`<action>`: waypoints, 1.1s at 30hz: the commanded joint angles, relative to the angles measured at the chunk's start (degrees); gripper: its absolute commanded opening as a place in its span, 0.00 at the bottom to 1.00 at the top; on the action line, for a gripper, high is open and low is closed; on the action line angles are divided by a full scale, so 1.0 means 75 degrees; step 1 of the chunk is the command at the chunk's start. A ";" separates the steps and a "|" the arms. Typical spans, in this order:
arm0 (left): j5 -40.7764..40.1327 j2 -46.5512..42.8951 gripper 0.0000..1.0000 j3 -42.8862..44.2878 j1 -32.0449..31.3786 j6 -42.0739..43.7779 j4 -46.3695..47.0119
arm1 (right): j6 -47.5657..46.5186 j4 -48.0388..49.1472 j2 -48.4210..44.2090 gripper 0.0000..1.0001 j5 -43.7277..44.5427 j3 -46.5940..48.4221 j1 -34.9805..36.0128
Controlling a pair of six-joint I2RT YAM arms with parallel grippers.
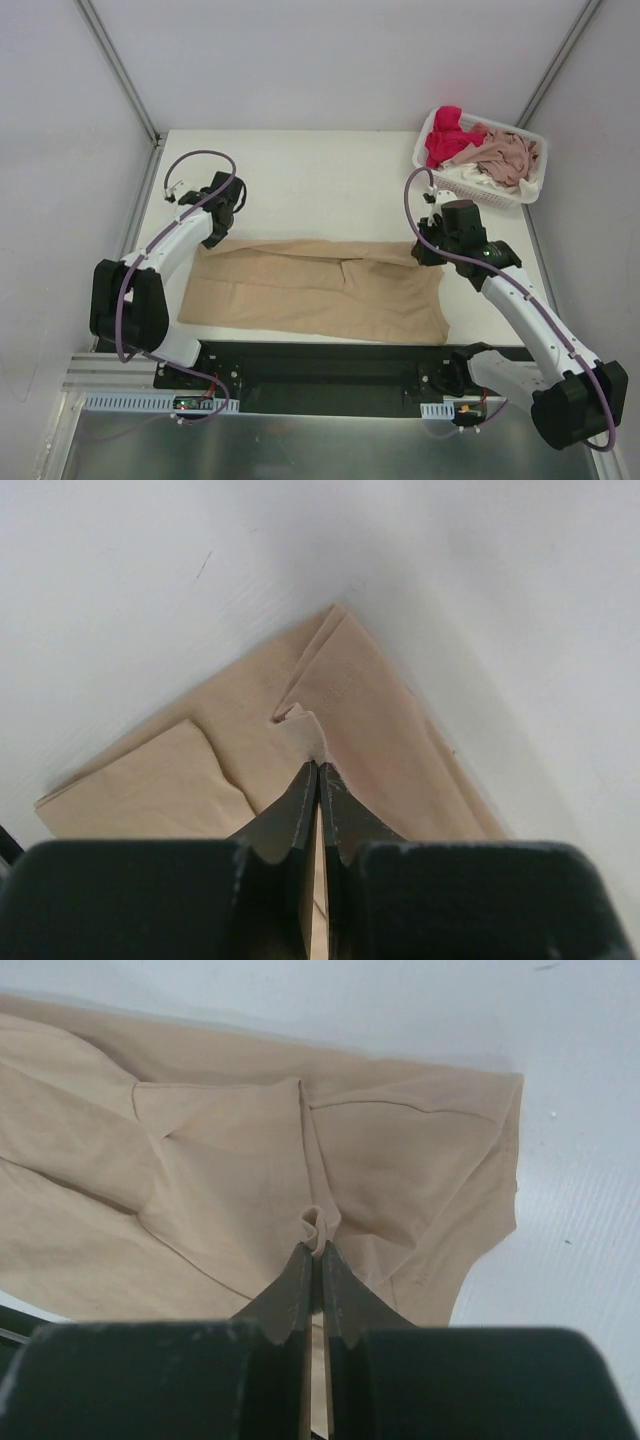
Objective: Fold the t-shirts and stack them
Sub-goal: Fold the other side of the tshirt into a rectangle
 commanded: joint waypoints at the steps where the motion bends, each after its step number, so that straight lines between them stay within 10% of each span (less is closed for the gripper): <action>1: -0.0613 -0.0760 0.00 -0.0013 -0.0035 0.0021 -0.0117 | 0.0226 -0.0417 -0.0463 0.01 0.0181 -0.0331 0.0007; 22: -0.0332 -0.1101 0.00 -0.1454 -0.0024 -0.0811 -0.0292 | 0.1128 -0.0838 -0.1015 0.16 -0.1002 -0.1890 0.0089; 27: -0.0250 -0.1288 0.37 -0.1641 -0.0024 -0.0998 -0.0573 | 0.1620 -0.1553 -0.1119 0.34 -0.1471 -0.2312 0.0148; 33: 0.0265 -0.1663 0.85 -0.1455 -0.0105 -0.0717 -0.0562 | 0.1774 -0.2140 -0.1799 0.97 -0.1812 -0.1904 0.0160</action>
